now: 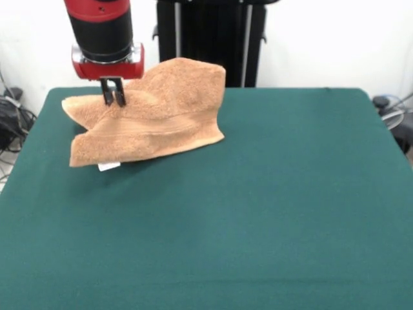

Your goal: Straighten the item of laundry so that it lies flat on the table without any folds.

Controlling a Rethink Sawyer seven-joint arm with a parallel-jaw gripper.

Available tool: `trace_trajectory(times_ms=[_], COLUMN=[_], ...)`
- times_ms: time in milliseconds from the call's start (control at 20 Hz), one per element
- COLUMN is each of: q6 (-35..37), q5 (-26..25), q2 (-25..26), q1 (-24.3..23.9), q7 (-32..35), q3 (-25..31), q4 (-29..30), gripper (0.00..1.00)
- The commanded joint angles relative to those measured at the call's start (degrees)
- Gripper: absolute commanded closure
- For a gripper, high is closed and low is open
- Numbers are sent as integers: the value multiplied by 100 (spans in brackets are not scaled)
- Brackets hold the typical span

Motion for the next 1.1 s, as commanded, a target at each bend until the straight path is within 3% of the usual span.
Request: trace_trajectory(times_ms=[50,100,350,900,1100], q6=[-893,-1074,-1917,-1756,-2455], q5=[-710,-838,-827,-479,-462], q2=[-234,-259,-212,-595,-213], q1=[114,67,-396,42,60], q7=[228,368,535,851,1079], q3=[112,38,201,194,324], q4=[659,798,1349,1738,1795], gripper=[100,0,0,0,0])
